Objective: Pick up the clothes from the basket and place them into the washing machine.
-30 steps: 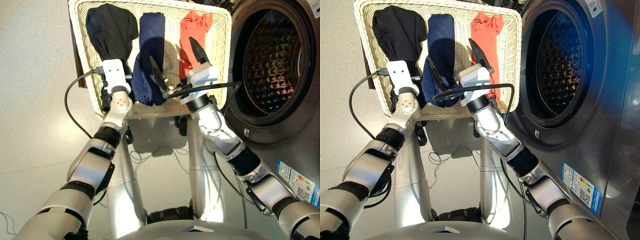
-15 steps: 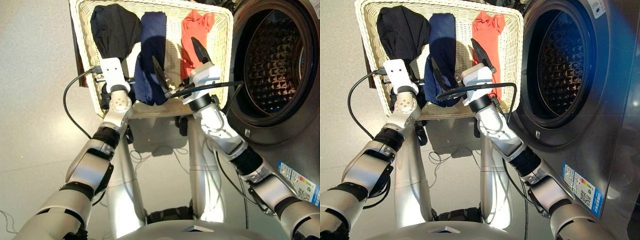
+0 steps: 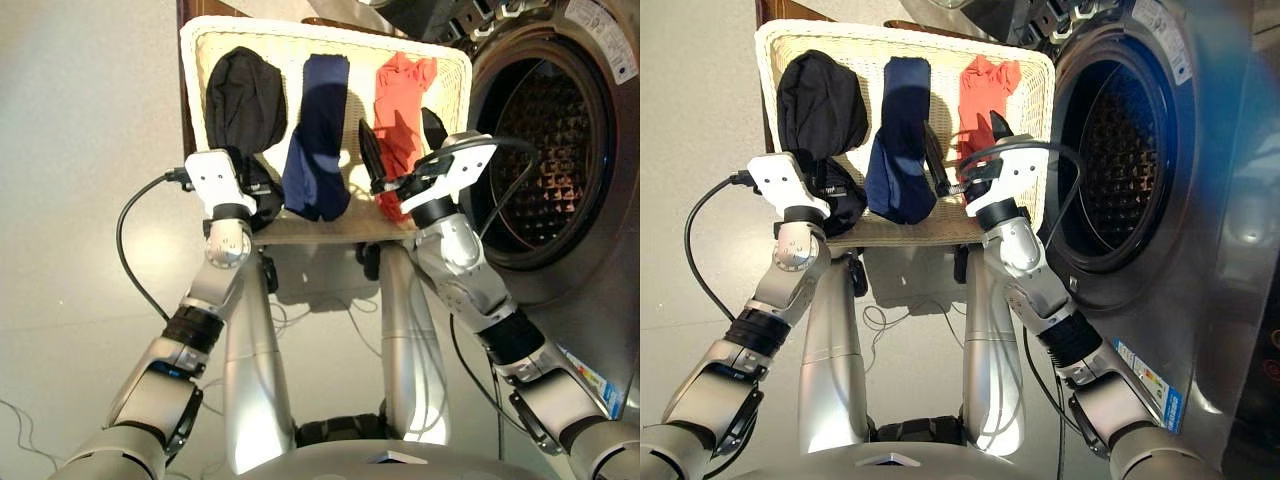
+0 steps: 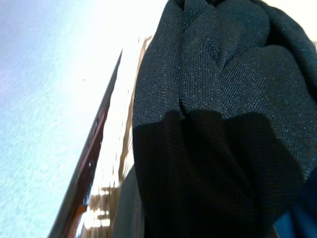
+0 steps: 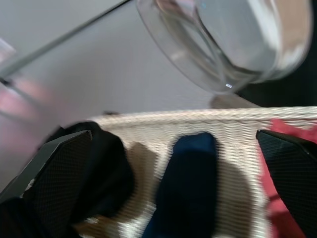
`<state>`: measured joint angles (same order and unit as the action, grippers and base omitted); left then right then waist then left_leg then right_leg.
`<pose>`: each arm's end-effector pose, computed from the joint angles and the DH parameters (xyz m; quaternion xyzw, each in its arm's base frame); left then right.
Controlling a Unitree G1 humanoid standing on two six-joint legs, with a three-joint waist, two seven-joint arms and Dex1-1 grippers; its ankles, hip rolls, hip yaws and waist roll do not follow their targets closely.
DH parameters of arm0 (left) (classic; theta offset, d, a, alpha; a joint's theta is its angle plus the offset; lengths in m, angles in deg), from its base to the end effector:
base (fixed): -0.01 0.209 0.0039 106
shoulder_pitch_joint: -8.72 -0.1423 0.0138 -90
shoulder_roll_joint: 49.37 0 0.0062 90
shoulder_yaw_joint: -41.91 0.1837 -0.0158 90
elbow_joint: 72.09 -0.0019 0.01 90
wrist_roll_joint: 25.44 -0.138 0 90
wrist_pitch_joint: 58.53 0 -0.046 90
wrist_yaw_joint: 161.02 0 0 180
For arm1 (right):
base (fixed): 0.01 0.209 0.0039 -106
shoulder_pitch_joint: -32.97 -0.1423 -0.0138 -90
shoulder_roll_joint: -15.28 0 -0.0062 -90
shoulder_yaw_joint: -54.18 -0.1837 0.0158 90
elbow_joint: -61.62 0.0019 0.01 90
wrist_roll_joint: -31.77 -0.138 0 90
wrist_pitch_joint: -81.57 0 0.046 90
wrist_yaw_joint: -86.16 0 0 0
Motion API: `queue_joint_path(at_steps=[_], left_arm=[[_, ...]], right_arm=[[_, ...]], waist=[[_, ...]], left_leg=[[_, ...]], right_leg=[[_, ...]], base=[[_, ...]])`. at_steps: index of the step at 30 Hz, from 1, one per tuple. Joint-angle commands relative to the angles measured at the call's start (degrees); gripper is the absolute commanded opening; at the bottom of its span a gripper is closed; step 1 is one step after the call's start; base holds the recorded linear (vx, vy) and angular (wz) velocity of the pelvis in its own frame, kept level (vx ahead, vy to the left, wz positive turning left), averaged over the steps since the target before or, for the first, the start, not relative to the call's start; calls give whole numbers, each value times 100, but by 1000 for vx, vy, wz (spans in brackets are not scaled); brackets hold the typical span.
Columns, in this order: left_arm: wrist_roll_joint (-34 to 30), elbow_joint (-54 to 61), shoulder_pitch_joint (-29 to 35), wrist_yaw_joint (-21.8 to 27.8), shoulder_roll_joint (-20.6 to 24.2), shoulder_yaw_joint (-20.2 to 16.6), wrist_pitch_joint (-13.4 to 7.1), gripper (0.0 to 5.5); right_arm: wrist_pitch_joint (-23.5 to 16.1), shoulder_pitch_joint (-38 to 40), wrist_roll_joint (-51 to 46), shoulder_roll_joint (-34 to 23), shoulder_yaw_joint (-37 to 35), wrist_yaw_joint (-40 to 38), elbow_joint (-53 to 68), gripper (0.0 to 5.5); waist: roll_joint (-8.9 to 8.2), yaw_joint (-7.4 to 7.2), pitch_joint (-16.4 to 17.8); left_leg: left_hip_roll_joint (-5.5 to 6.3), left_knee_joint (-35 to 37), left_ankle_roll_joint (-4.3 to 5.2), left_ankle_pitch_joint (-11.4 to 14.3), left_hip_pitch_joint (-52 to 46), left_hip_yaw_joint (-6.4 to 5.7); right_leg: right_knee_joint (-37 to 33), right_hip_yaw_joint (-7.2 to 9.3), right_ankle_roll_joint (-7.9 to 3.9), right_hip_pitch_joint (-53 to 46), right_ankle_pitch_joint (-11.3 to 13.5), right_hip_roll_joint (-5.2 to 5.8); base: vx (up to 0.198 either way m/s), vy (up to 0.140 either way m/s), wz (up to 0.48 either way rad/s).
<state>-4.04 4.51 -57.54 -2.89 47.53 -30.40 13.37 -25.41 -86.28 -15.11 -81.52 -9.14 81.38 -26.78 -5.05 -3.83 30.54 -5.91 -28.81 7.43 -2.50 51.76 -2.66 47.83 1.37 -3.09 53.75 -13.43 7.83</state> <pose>0.2713 0.1587 0.1038 -0.0014 -0.1929 0.0337 0.9806 0.2606 -0.1120 0.1516 0.1967 -0.2287 0.2443 0.9216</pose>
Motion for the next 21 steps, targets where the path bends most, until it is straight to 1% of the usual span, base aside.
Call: queue_joint_path(at_steps=[1, 2, 4, 5, 6, 7, 8, 9, 10, 11, 12, 13, 14, 15, 16, 18, 20, 21], left_arm=[[-275, 1063, -33, 327, 87, -17, -559, 0], [-322, 1217, -106, 397, 109, -44, -579, 0], [-439, 1460, -108, 542, 183, 30, -611, 0], [-501, 1627, -113, 635, 229, 66, -642, 0], [-395, 1748, -137, 785, 247, 113, -654, 0], [-393, 1749, -131, 787, 249, 109, -653, 0], [-297, 2006, -212, 1073, 377, 202, -667, 0], [-366, 2104, -175, 1192, 469, 338, -674, 0], [-398, 2145, -140, 1233, 502, 441, -674, 0], [-399, 2143, -144, 1233, 500, 443, -676, 0], [-512, 2172, -96, 1335, 624, 574, -686, 0], [-511, 2170, -96, 1336, 625, 573, -688, 0], [-458, 2291, -116, 1511, 740, 629, -724, 0], [-455, 2293, -118, 1513, 742, 627, -723, 0], [-400, 2335, -75, 1651, 801, 731, -773, 0], [-394, 2375, -25, 1703, 900, 856, -791, 0], [-362, 2417, 40, 1774, 998, 969, -795, 0], [-344, 2461, 87, 1836, 1063, 1042, -797, 0]], right_arm=[[-247, -146, -438, -205, -115, 333, 640, 550], [-216, -134, -534, -203, -98, 394, 657, 550], [-94, -118, -715, -260, -24, 498, 695, 550], [-23, -143, -759, -316, 43, 574, 741, 550], [66, -184, -795, -410, 108, 639, 812, 550], [66, -192, -795, -411, 106, 639, 812, 550], [208, -126, -996, -574, 194, 811, 927, 550], [270, -163, -1101, -658, 266, 905, 968, 550], [328, -225, -1184, -697, 344, 949, 1001, 550], [328, -221, -1186, -697, 345, 951, 1000, 550], [438, -372, -1316, -750, 520, 1072, 1026, 550], [438, -374, -1318, -749, 521, 1074, 1024, 550], [593, -406, -1348, -790, 649, 1259, 1088, 550], [594, -405, -1349, -790, 649, 1260, 1088, 550], [728, -499, -1361, -902, 788, 1356, 1135, 550], [739, -615, -1533, -948, 938, 1412, 1174, 550], [800, -867, -1585, -949, 1103, 1448, 1222, 550], [823, -1008, -1617, -934, 1203, 1464, 1236, 550]], waist=[[117, 39, -74], [106, 47, -74], [85, 54, -74], [69, 53, -74], [67, 53, -74], [64, 45, -74], [49, 54, -74], [37, 63, -74], [23, 61, -74], [22, 67, -74], [17, 96, -143], [12, 100, -131], [41, 131, -236], [40, 132, -228], [61, 154, -280], [93, 154, -322], [135, 159, -382], [154, 167, -421]], left_leg=[[181, -195, -255, 799, -808, 437], [201, -44, -269, 768, -1012, 466], [238, 218, -281, 715, -1394, 544], [259, 349, -261, 686, -1580, 564], [278, 506, -252, 644, -1784, 593], [288, 546, -255, 603, -1786, 591], [302, 741, -246, 592, -2161, 644], [314, 882, -262, 562, -2372, 675], [318, 965, -285, 523, -2495, 705], [318, 983, -285, 519, -2514, 711], [316, 1137, -314, 487, -2744, 778], [318, 1159, -314, 478, -2769, 784], [315, 1254, -337, 464, -2919, 806], [315, 1260, -336, 463, -2933, 808], [307, 1189, -328, 519, -3026, 774], [319, 1140, -331, 530, -3044, 772], [304, 1133, -322, 541, -3054, 754], [293, 1147, -317, 541, -3075, 768]], right_leg=[[-1617, -154, -466, -753, 1045, 133], [-1777, -159, -487, -964, 1097, 132], [-2121, -134, -526, -1374, 1211, 184], [-2297, -129, -545, -1588, 1254, 200], [-2521, -128, -571, -1833, 1332, 222], [-2552, -124, -572, -1833, 1364, 230], [-2815, -110, -594, -2214, 1430, 252], [-2969, -128, -621, -2411, 1492, 251], [-3068, -125, -634, -2503, 1554, 258], [-3083, -128, -635, -2517, 1559, 256], [-3228, -143, -665, -2705, 1613, 254], [-3240, -148, -666, -2724, 1619, 255], [-3314, -164, -685, -2863, 1629, 273], [-3319, -164, -685, -2876, 1630, 272], [-3303, -144, -680, -3028, 1569, 296], [-3292, -149, -652, -3054, 1566, 296], [-3258, -177, -629, -3028, 1527, 267], [-3243, -174, -620, -3021, 1514, 260]], base=[[103, 52, -73], [116, 37, -106], [107, 38, -105], [94, 45, -69], [58, 25, -59], [85, 27, -39], [82, 33, -33], [100, 43, -23], [0, 0, 0], [0, 0, 0], [0, 0, 0], [82, 34, -155], [50, 6, -191], [92, -26, -218], [0, 0, 0], [25, -16, -35], [0, 0, 0], [0, 0, 0]])
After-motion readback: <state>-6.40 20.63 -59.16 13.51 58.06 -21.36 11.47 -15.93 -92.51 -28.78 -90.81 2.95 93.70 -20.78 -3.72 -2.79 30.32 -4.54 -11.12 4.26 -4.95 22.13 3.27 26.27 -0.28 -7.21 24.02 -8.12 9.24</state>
